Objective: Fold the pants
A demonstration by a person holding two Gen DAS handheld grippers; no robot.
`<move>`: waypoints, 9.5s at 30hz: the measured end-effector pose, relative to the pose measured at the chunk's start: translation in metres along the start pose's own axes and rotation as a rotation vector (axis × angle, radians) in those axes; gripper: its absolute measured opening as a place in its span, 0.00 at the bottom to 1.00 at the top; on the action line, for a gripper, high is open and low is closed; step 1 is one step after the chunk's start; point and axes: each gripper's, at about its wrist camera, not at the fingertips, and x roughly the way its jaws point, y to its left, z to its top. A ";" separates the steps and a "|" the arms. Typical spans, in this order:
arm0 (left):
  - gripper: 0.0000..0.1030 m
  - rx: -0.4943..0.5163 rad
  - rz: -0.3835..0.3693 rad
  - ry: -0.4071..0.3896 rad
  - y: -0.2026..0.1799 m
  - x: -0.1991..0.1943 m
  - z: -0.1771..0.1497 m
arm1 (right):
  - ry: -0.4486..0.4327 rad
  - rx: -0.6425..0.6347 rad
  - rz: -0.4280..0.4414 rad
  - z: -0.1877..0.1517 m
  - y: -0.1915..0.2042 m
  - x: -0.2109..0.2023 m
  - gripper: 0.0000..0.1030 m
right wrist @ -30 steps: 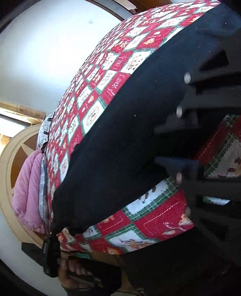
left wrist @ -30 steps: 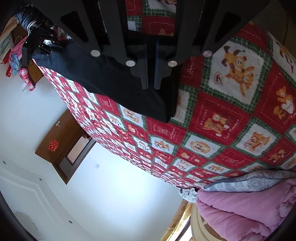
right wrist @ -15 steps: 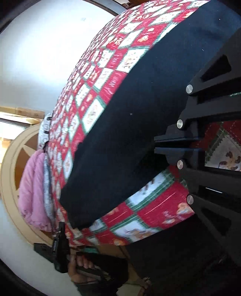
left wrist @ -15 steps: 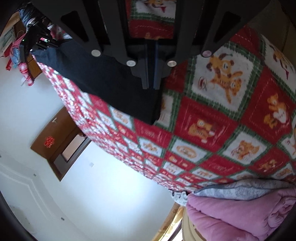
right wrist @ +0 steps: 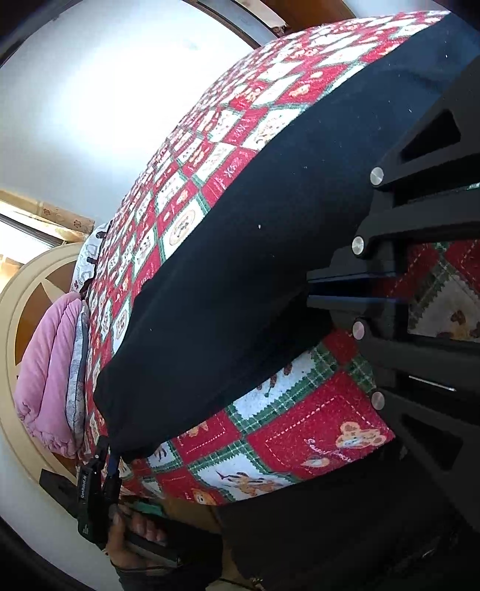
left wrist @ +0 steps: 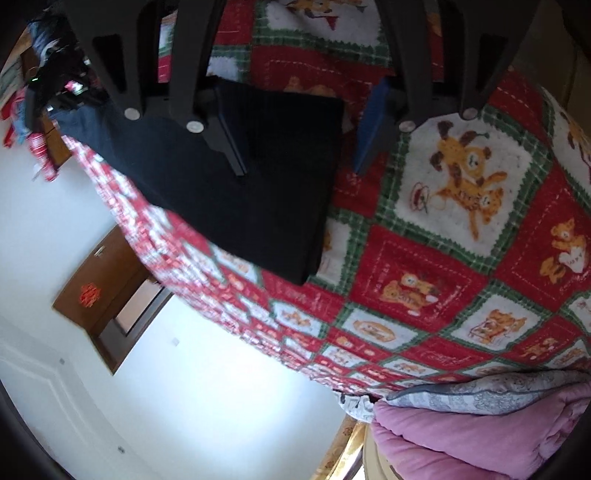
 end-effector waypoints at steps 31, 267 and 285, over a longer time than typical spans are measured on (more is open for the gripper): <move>0.10 0.103 0.007 -0.004 0.002 -0.017 -0.002 | 0.021 0.098 0.120 -0.003 -0.011 -0.008 0.02; 1.00 0.722 -0.587 0.240 -0.359 0.099 -0.163 | -0.022 0.972 -0.123 -0.170 -0.260 -0.165 0.49; 1.00 0.649 -0.532 0.213 -0.340 0.096 -0.153 | 0.195 0.609 -0.194 -0.127 -0.165 -0.096 0.49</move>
